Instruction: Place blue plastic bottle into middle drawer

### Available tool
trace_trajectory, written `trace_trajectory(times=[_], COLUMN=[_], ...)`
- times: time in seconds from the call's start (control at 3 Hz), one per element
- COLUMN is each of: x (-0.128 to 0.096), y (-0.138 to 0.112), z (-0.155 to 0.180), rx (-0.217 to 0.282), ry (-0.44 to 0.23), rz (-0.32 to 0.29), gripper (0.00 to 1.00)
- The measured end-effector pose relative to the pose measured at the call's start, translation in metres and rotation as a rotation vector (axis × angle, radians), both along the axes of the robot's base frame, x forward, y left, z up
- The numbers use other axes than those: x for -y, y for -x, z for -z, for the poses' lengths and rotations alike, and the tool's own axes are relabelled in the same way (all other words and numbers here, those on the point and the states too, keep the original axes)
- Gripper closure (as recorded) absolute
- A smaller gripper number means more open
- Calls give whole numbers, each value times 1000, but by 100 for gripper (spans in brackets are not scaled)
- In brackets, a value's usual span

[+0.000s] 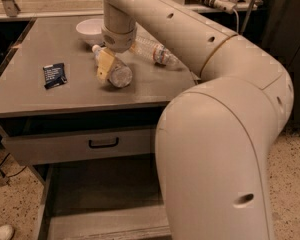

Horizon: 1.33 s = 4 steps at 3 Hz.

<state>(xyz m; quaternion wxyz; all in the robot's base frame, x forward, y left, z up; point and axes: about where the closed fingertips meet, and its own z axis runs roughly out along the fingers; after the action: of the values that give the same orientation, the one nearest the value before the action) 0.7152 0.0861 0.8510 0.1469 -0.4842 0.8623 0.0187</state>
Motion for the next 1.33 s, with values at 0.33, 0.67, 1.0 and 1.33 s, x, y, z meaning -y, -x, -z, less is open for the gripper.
trace_trajectory(times=[0.33,0.67,1.0,1.33], x=[0,0,0,3], y=[0,0,0,12], z=[0,0,0,-8], rx=[0,0,0,27], ry=[0,0,0,26], rz=[0,0,0,-20], gripper=[42,66,89,100])
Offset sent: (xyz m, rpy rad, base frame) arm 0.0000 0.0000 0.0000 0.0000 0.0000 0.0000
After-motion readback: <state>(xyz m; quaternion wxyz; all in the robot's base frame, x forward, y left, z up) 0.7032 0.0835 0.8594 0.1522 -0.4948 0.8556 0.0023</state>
